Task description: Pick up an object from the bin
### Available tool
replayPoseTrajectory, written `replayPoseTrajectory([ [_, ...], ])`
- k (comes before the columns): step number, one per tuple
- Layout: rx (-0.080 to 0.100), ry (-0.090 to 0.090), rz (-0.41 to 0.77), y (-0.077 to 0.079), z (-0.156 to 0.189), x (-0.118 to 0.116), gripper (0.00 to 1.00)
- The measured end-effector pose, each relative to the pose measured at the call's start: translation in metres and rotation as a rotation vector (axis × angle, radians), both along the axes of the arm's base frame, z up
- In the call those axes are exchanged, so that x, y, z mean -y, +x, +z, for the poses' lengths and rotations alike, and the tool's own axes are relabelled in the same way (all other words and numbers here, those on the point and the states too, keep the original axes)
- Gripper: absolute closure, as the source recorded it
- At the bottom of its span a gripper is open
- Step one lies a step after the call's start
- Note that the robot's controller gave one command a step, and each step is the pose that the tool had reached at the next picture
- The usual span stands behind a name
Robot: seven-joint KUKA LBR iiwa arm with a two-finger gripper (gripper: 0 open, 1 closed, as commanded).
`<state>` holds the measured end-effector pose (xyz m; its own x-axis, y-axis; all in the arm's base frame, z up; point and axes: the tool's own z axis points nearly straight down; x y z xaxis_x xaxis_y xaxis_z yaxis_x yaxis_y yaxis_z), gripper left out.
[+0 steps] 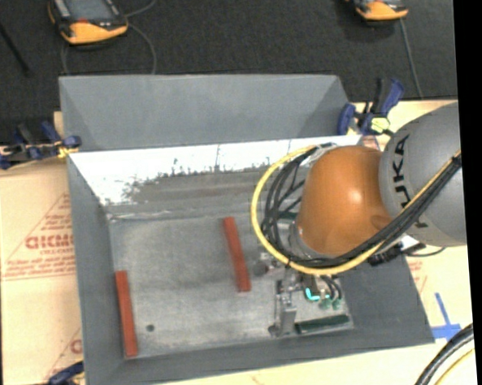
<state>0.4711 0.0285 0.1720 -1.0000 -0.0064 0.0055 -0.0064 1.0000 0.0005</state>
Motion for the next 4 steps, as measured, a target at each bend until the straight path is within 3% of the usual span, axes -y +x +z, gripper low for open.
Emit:
replayPoseTrajectory([
  [1,0.006,-0.002,0.300,0.024,-0.103,0.099,0.00],
  [2,0.011,0.000,0.682,0.002,-0.071,0.066,0.00],
  [3,0.008,0.002,1.259,0.019,-0.072,0.067,0.00],
  [4,0.006,0.004,1.324,0.005,-0.103,0.080,0.00],
])
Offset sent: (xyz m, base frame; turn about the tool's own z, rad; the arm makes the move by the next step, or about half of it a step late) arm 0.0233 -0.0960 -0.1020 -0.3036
